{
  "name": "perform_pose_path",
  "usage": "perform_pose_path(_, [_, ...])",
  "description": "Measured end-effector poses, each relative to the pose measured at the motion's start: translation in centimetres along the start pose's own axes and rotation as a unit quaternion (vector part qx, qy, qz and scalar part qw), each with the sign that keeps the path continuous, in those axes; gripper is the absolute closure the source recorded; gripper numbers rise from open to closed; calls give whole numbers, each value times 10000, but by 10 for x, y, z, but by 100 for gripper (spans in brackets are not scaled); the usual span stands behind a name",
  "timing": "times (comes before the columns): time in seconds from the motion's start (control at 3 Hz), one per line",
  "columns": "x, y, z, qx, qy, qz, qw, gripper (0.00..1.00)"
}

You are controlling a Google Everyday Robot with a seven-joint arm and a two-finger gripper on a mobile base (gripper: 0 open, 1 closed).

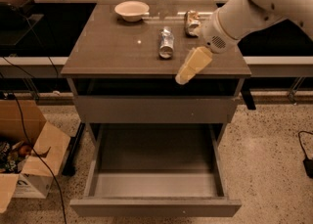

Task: Place redbull can into middle drawer

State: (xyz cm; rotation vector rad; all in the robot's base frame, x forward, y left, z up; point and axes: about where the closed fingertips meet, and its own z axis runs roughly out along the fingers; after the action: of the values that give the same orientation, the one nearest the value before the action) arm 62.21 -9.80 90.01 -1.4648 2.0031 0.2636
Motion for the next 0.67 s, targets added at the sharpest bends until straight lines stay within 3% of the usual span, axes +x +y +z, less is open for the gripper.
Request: perform_pose_path(0.67, [-11, -39, 42, 285, -358, 319, 9984, 0])
